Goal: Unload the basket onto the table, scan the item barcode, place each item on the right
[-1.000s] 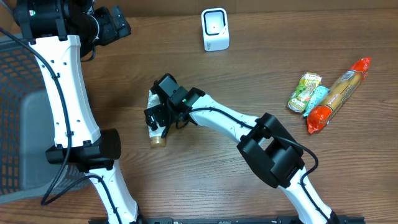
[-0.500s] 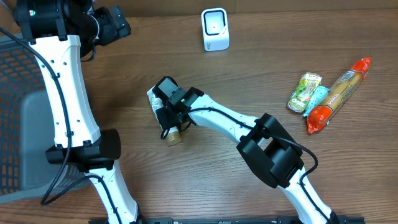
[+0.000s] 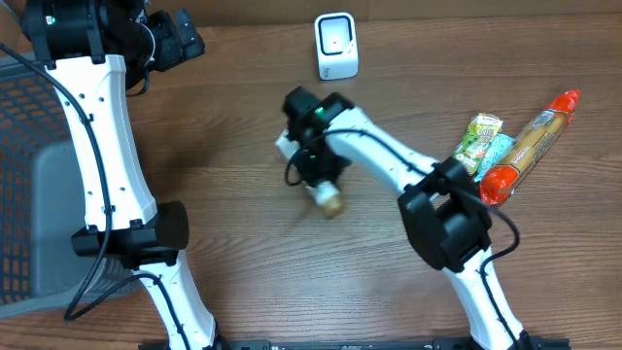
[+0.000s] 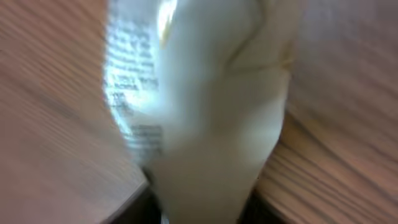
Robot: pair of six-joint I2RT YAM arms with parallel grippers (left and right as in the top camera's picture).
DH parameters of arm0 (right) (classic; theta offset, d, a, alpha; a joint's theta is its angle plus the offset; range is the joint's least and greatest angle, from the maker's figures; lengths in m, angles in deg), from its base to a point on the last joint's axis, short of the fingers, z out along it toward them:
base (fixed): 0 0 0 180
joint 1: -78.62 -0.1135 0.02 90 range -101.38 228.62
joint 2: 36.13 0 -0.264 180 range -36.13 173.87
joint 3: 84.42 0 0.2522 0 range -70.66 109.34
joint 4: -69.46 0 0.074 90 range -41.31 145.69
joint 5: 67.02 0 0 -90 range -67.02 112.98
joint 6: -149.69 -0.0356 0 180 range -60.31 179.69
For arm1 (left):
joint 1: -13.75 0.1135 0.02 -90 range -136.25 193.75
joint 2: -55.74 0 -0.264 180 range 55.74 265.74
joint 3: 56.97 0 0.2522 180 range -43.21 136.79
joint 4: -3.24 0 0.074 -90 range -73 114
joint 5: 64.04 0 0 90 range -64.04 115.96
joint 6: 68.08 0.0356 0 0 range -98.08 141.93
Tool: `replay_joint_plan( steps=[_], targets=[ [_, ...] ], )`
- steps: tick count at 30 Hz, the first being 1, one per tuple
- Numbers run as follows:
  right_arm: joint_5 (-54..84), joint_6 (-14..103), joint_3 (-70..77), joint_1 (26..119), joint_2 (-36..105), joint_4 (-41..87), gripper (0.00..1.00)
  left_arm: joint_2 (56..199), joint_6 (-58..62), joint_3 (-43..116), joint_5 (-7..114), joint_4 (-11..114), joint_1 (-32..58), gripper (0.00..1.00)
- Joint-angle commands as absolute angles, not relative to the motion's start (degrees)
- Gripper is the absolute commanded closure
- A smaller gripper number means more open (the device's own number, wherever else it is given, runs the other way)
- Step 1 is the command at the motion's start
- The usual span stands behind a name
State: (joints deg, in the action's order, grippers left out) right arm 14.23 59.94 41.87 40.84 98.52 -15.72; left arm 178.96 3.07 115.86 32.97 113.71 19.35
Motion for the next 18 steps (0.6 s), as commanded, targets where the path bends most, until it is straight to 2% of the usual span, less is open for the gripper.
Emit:
replay_joint_plan(
  steps=[1, 5, 9, 14, 18],
  targets=[
    [17.31, 80.75, 42.66, 43.07, 100.14, -20.44, 0.44, 177.47, 4.14, 115.94, 32.57, 113.80, 18.94, 0.00],
    [19.91, 85.34, 42.81, 45.45, 100.12, -22.04, 0.42, 177.47, 4.17, 115.94, 32.57, 113.80, 18.94, 0.00],
    [14.84, 85.30, 47.93, 46.98, 100.12, -22.94, 0.33, 177.47, 4.17, 115.94, 32.57, 113.80, 18.94, 0.00],
    [10.23, 85.28, 54.29, 46.77, 100.12, -21.41, 0.12, 177.47, 4.14, 115.94, 32.59, 113.80, 18.94, 0.00],
    [7.43, 80.03, 54.55, 46.09, 100.20, -15.59, 0.11, 177.47, 4.14, 115.94, 32.59, 113.80, 18.94, 0.01]
  ],
)
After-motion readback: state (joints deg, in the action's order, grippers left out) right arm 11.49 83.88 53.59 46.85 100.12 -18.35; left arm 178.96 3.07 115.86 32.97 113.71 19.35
